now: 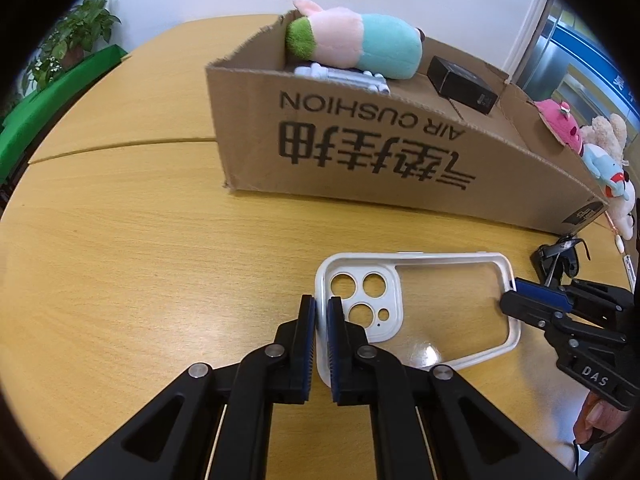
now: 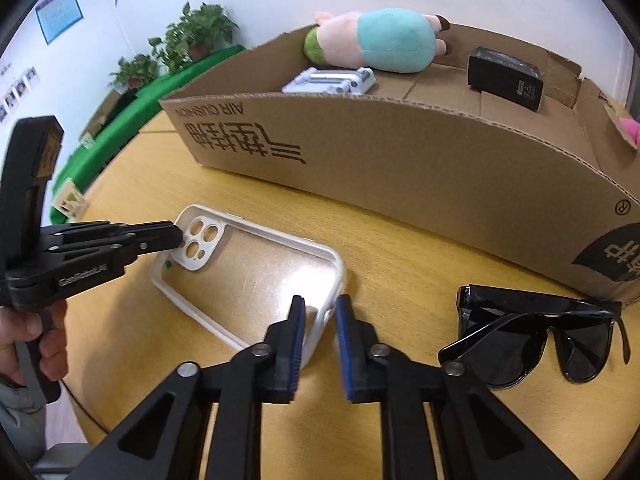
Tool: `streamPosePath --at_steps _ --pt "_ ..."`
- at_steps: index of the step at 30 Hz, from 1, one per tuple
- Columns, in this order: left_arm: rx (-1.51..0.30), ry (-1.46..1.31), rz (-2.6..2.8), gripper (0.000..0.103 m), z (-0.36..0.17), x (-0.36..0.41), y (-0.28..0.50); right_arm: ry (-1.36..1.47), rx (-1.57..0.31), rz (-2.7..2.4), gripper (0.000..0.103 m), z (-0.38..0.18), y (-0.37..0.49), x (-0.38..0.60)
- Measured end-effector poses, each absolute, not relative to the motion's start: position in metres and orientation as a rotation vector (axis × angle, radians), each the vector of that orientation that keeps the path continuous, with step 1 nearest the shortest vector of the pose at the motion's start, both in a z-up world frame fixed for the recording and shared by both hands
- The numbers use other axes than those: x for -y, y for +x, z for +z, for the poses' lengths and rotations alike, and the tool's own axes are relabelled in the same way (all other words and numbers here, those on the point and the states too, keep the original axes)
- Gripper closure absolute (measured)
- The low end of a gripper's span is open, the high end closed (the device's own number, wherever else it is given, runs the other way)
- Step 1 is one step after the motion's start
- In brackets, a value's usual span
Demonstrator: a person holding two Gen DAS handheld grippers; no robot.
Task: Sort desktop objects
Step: 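Carry the phone case into the box beside the stand and open the left gripper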
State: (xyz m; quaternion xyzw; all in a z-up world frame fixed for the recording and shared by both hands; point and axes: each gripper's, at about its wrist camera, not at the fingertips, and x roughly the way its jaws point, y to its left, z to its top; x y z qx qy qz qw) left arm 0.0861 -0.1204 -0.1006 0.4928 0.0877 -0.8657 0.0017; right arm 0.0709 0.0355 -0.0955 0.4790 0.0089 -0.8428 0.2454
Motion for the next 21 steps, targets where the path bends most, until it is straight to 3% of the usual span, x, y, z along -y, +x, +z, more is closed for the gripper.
streamPosePath --at_steps 12,21 --pt "-0.231 1.332 -2.877 0.098 -0.02 0.104 0.087 1.09 0.06 -2.423 0.091 -0.026 0.075 -0.063" --pt "-0.082 1.223 -3.027 0.098 0.031 0.059 0.047 0.954 0.115 -2.558 0.091 0.024 0.068 -0.105"
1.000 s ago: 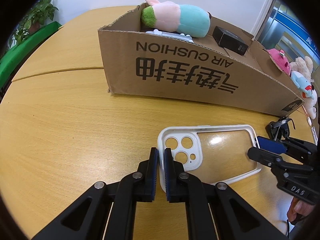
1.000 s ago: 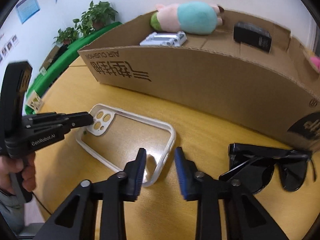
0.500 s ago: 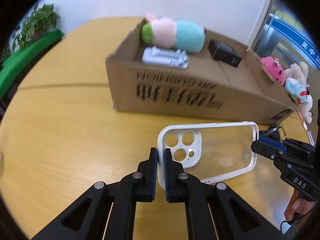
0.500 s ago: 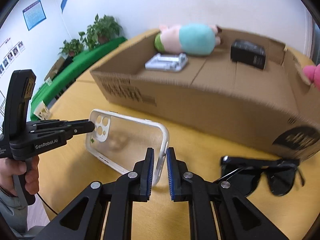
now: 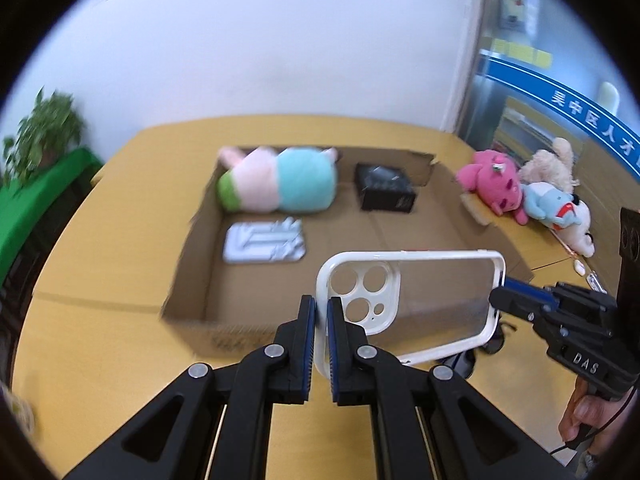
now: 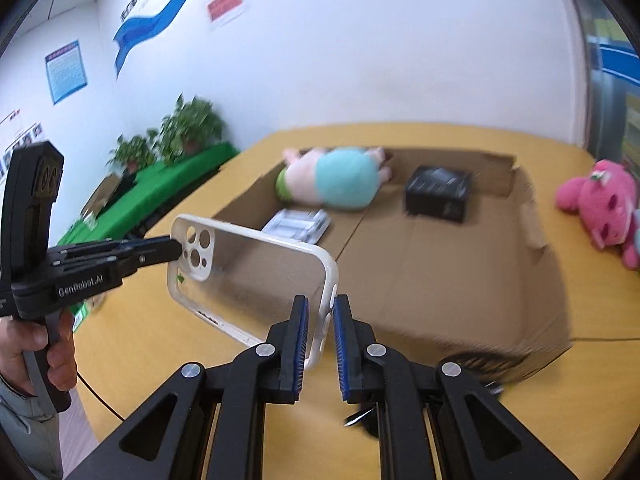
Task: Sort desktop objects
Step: 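Carry the phone case into the box beside the stand and open the left gripper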
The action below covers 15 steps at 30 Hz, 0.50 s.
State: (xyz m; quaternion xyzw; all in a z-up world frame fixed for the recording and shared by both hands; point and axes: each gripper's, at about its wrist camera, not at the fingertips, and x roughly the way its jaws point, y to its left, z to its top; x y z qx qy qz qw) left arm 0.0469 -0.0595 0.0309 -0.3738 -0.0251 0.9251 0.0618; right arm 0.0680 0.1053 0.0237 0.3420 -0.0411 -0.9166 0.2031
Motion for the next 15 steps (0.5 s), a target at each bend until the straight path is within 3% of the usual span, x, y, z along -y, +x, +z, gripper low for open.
streamPosePath --at_steps 8,15 --pt "0.03 -1.075 2.742 0.098 0.05 0.023 0.008 0.89 0.153 -2.666 0.089 0.054 0.047 -0.148" --pt "0.028 -1.119 2.74 0.098 0.045 0.029 -0.014 0.91 0.215 -2.642 0.089 0.046 0.018 -0.151"
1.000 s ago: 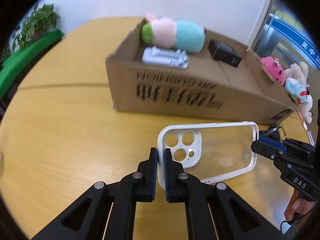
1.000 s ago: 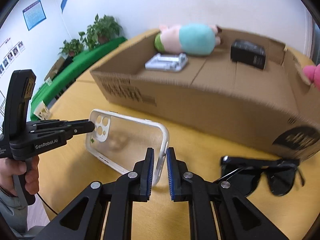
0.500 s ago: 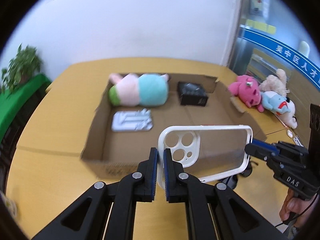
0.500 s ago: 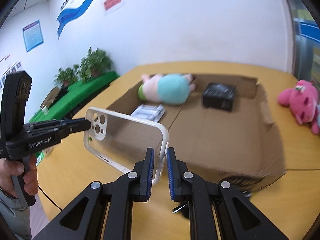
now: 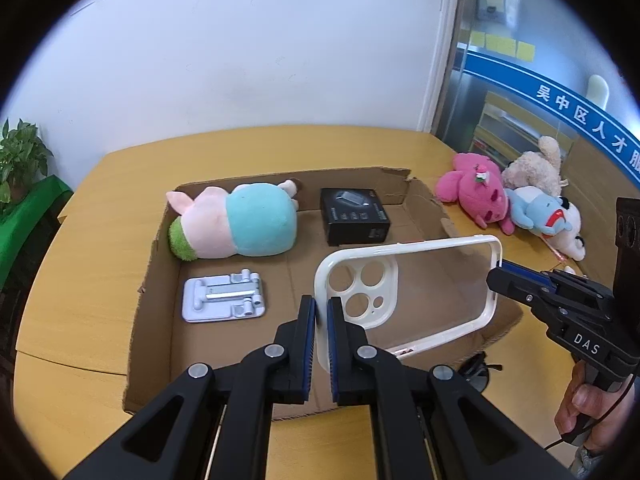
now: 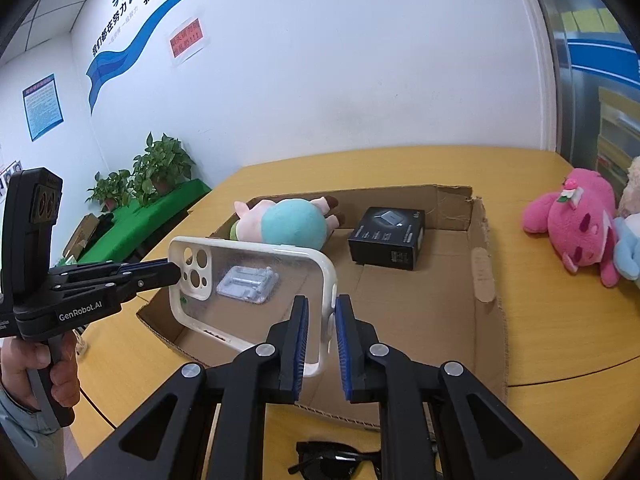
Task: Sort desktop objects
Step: 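Carry the phone case into the box beside the stand and open the left gripper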
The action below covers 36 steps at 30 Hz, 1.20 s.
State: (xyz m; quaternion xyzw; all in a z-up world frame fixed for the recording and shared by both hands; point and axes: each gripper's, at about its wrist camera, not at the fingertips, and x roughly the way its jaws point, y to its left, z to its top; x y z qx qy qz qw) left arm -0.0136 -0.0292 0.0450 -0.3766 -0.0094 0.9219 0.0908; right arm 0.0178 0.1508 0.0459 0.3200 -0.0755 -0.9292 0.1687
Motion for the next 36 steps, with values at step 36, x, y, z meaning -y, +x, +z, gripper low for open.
streamPosePath --at_steps 36 --pt "-0.158 -1.744 2.697 0.098 -0.057 0.136 -0.075 1.368 0.328 -2.241 0.085 -0.084 -0.092 -0.02"
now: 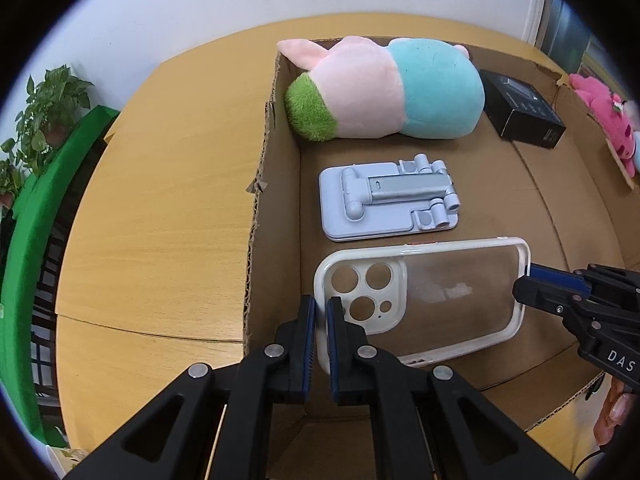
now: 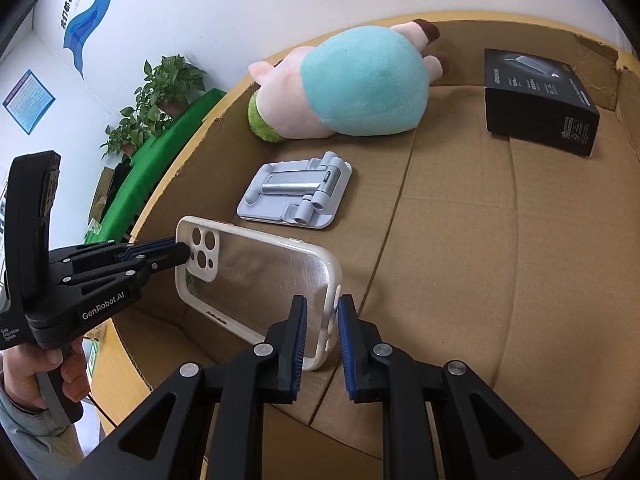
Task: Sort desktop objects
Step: 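Carry the phone case into the box beside the stand and open the left gripper, then move the right gripper toward the black sunglasses on the table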
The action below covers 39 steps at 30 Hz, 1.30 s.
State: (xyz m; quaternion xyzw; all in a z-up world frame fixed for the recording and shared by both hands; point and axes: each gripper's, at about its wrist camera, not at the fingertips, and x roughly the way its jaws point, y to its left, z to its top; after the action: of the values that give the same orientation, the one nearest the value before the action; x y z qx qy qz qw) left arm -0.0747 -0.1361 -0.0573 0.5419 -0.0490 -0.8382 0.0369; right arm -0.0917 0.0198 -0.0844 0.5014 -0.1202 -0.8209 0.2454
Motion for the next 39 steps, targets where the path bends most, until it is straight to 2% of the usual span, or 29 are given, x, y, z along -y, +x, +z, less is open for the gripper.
streamPosePath --at_steps 10,14,15,16,18,21,23,24,26,28,30,39 --pt "0.304 1.751 -2.461 0.097 -0.065 0.125 -0.082 1.452 0.282 -2.232 0.085 -0.089 -0.102 -0.006" --pt "0.298 1.772 -2.443 0.096 -0.065 0.125 -0.084 1.458 0.318 -2.215 0.079 -0.089 -0.105 -0.008" --pt "0.288 1.768 -2.447 0.096 -0.064 0.126 -0.083 1.457 0.322 -2.208 0.071 -0.088 -0.105 -0.009" --pt "0.28 1.758 -2.45 0.096 -0.062 0.126 -0.082 1.454 0.329 -2.197 0.058 -0.088 -0.104 -0.01" --pt "0.278 1.699 -2.486 0.094 -0.052 0.124 -0.075 1.44 0.294 -2.23 0.041 -0.08 -0.096 -0.013" --pt "0.242 1.529 -2.603 0.077 -0.024 0.117 -0.053 1.323 0.198 -2.361 0.028 -0.05 -0.071 -0.027" --pt "0.177 1.363 -2.711 0.056 0.002 0.112 -0.032 1.196 0.075 -2.514 0.018 -0.021 -0.047 -0.04" --pt "0.134 1.262 -2.768 0.049 0.017 0.108 -0.02 1.131 0.025 -2.575 0.009 -0.008 -0.035 -0.047" --pt "0.036 1.063 -2.873 0.021 0.042 0.102 0.0 1.011 -0.059 -2.694 0.002 0.015 -0.009 -0.06" --pt "-0.057 0.889 -2.969 0.021 0.061 0.089 0.021 0.936 -0.09 -2.743 0.0 0.031 0.01 -0.072" --pt "-0.095 0.834 -3.031 0.021 0.067 0.073 0.029 0.92 -0.09 -2.757 0.0 0.039 0.018 -0.081" --pt "-0.135 0.862 -3.107 0.021 0.062 0.023 0.031 0.908 -0.112 -2.78 0.0 0.045 0.046 -0.111"
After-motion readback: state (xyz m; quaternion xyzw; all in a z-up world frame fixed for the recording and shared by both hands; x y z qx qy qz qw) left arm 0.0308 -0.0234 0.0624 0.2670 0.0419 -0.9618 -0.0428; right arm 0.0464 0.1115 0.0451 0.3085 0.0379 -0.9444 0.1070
